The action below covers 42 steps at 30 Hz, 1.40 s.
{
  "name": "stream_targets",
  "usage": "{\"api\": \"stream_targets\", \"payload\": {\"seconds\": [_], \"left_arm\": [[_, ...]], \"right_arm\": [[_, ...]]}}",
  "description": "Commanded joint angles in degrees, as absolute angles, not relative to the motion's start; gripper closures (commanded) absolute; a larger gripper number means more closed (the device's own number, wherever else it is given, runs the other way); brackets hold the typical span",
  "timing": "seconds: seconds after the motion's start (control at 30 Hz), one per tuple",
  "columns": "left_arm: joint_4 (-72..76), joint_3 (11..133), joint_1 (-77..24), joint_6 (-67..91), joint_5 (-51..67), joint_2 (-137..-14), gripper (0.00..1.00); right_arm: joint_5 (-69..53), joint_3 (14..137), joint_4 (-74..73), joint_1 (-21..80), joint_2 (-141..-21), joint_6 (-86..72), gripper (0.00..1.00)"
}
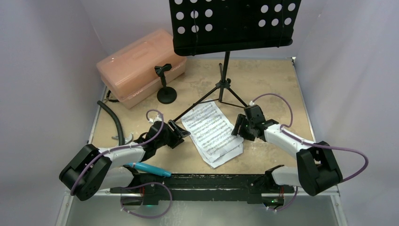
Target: Set up the instrument practice props
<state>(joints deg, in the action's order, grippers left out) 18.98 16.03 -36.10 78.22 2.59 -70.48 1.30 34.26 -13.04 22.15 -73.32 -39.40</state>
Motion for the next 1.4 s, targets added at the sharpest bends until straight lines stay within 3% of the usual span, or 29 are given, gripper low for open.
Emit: {"api": "stream_targets", "payload": {"seconds": [0.0, 0.1, 0.27, 0.53, 0.8, 1.23, 1.37], "left_arm": [[19.5, 16.5, -36.3, 77.4, 1.3, -69.1, 0.46], [19.5, 16.6, -36.3, 77.3, 1.4, -69.1, 0.46], [18.9, 16.3, -36.4, 77.2, 1.3, -68.6, 0.47], [18.8, 15.7, -36.3, 77.6, 0.1, -67.1, 0.47], [17.1, 13.6, -36.3, 78.3, 0.5, -64.7, 0.47], [5.3, 13.6, -36.4, 77.1, -3.8, -55.7, 0.49], [0.9, 14.8, -36.4, 75.7, -5.3, -53.4, 0.5]], "right_arm": [[-4.9, 35.5, -11.4, 22.0, -73.2, -38.1, 0.42], [-5.3, 35.8, -12.7, 22.0, -72.6, -38.4, 0.55], [-6.2, 36.7, -16.1, 22.0, -69.5, -38.4, 0.66], [-13.3, 38.8, -21.4, 22.0, -66.4, -37.7, 1.0], [-15.7, 44.3, -29.4, 22.0, -66.4, -33.5, 1.0], [-32.4, 47.0, -40.1, 22.0, -69.2, -25.2, 1.0], [-37.4, 46.6, -43.2, 22.0, -67.9, -23.5, 0.79]]}}
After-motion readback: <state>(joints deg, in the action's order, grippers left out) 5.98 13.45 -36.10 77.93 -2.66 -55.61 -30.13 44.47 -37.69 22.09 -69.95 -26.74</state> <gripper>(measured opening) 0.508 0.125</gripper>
